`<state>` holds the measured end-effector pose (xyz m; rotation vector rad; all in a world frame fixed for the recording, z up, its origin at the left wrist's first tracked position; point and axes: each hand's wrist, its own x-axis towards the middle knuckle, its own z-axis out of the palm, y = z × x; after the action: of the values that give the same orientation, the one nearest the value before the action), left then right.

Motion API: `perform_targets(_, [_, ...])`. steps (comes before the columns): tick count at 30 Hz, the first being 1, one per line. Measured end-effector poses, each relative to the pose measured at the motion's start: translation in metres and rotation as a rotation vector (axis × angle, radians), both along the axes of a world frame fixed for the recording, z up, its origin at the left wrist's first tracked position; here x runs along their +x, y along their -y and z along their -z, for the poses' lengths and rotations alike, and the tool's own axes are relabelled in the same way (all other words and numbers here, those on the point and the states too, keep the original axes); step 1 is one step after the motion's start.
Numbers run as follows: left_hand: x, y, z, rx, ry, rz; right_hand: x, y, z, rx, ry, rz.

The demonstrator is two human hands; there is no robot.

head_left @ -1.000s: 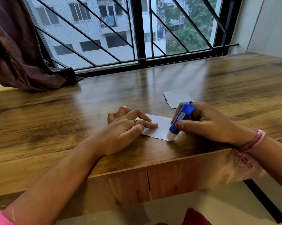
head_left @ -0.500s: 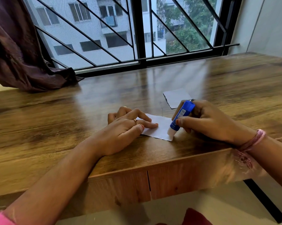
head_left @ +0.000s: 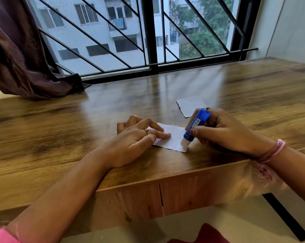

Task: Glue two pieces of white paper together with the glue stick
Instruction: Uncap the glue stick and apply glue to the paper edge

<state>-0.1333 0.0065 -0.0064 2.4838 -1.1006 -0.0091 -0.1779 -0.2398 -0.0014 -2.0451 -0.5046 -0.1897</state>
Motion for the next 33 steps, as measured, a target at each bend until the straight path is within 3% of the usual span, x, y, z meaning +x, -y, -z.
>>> perform_targets(11, [-0.0012,0.0002,-0.0006,-0.005,-0.033,-0.002,-0.0032,-0.0007,-0.0015,0.019,-0.022,-0.168])
perform_targets(24, [-0.0035,0.0008,-0.0034,0.004,-0.036,-0.017,-0.0008,0.0008,-0.0001,0.012,-0.031,-0.033])
perform_targets(33, [0.0013,-0.0005,0.0016,0.008,-0.014,-0.004,-0.0024,-0.0015,-0.0015,0.041,-0.027,-0.069])
